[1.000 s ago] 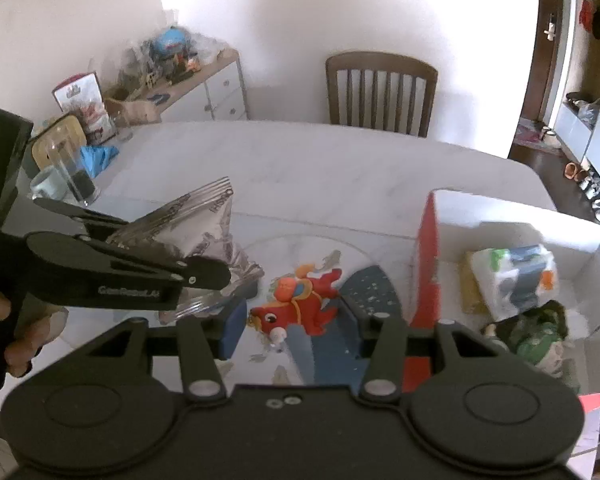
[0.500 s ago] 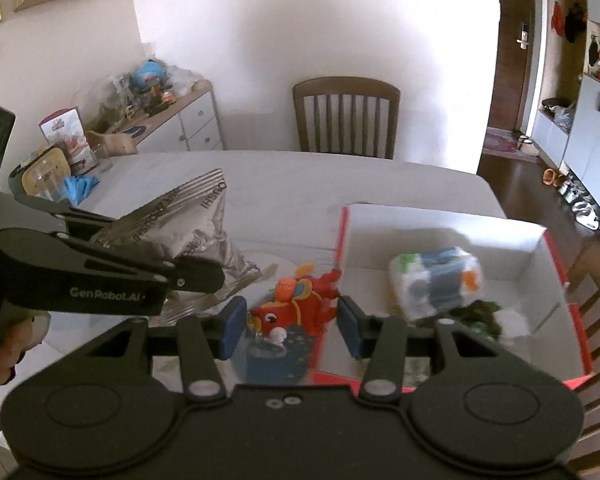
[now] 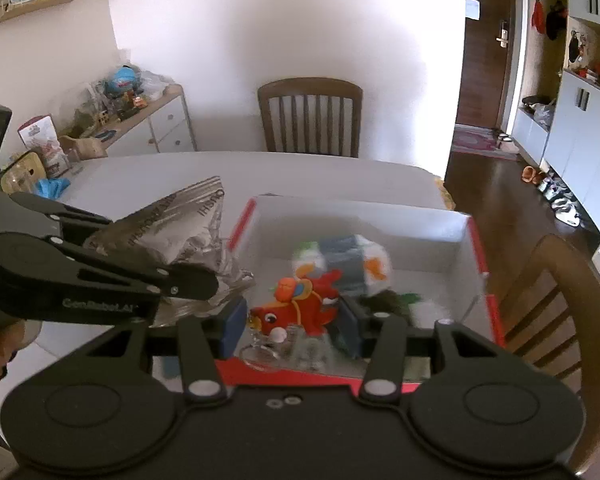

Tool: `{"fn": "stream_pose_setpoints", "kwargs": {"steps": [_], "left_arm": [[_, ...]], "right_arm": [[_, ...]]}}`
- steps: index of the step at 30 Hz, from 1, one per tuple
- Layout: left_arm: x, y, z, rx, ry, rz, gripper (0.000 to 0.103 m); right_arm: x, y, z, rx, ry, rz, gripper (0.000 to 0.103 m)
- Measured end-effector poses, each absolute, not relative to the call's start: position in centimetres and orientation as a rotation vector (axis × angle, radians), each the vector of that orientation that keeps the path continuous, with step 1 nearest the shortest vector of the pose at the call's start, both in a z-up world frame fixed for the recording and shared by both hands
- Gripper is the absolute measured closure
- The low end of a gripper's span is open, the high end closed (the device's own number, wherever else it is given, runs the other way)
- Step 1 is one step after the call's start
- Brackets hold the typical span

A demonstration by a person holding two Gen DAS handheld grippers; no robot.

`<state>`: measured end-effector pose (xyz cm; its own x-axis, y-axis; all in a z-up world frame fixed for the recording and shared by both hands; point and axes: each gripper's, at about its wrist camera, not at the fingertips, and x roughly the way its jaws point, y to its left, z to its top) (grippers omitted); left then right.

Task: Organize objects
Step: 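Carry the foil pouch and red plush over the box, then lower the pouch and plush into the box and open both tools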

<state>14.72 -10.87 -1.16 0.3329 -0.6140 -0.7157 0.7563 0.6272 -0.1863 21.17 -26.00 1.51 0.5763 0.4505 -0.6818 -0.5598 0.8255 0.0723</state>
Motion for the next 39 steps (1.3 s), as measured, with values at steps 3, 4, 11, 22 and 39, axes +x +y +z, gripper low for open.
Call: {"fn": "stream_pose_setpoints", "kwargs": {"steps": [3,4,11,22,39], "left_arm": [[14.6,-12.4,-1.3,0.2,0.844,-0.902,0.068],[14.6,-12.8,-1.4,0.204,0.844,-0.899,0.068],[15.6,-16.0,-2.8,0.213,0.873,-0.877,0.068],[16.9,-20.2,-7.0,0.281,0.945,-0.886,0.068],[17.7,-22.1,-11.3,0.361,1.048,-0.858,0.067]], "right_arm": [[22.2,-27.6,1.3,-0.165,0.754,0.584,0.055],[22.5,-28.0,1.1,-0.168,0.753,0.582,0.055],[25.6,-30.0,-0.3,-0.192,0.772,0.559,0.055],[29.9,-29.9,-5.7,-0.248,0.855,0.525,0.055],[31.9,-28.8,-8.5,-0.353,0.876,0.539,0.056]]}}
